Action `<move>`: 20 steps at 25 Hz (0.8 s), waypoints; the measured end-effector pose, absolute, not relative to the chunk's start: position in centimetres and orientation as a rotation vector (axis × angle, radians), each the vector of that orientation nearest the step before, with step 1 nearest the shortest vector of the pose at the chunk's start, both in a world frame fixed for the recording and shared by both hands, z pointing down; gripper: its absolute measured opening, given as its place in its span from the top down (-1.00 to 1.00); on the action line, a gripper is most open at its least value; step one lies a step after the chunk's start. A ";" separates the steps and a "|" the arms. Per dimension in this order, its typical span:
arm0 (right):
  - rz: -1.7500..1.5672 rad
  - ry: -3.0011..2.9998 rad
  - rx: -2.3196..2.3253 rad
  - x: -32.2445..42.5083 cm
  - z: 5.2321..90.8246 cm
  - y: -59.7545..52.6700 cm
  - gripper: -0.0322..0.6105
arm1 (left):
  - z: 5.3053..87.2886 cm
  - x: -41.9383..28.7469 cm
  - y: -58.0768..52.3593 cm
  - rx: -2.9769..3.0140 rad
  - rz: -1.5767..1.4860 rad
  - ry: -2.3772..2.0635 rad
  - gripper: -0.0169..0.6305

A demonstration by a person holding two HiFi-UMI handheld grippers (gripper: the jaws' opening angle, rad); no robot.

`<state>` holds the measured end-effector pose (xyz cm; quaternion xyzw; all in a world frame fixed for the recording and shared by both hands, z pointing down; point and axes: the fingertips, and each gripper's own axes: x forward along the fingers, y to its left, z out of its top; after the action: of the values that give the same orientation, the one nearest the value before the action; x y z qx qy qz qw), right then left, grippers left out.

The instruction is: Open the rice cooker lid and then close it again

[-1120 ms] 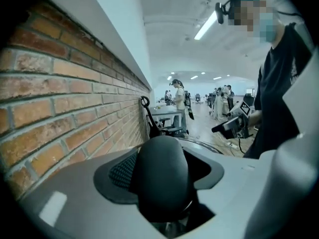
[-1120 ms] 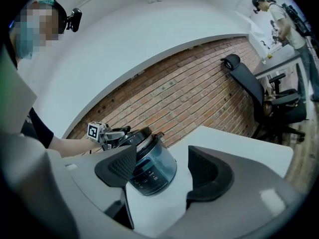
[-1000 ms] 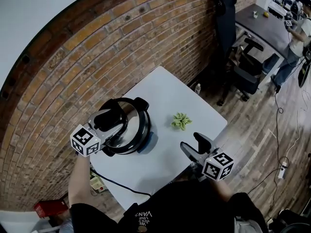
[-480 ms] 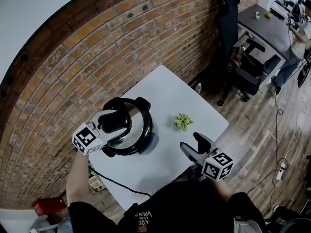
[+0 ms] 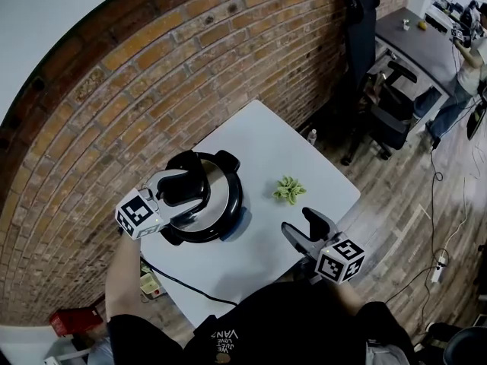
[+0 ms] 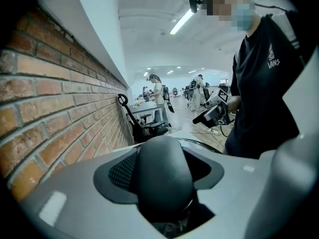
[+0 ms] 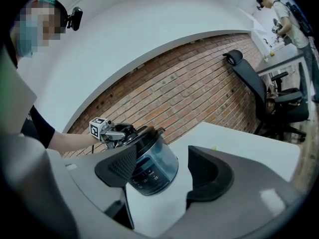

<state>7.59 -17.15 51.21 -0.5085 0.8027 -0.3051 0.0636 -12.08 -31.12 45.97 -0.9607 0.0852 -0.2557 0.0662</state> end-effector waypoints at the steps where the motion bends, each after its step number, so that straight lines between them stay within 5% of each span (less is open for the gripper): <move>1: -0.919 2.428 -1.531 7.4 51.1 -17.2 -0.08 | 46.0 -12.1 -31.1 -2.898 -0.773 0.264 0.09; 20: -0.904 2.515 -1.409 5.5 50.3 -17.3 -0.08 | 46.2 -12.4 -32.0 -2.913 -0.817 0.660 0.09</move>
<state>5.49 -17.32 50.32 -0.4655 0.8309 -0.2988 0.0603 -12.36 -32.04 46.19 -0.9405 0.2132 -0.2637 0.0224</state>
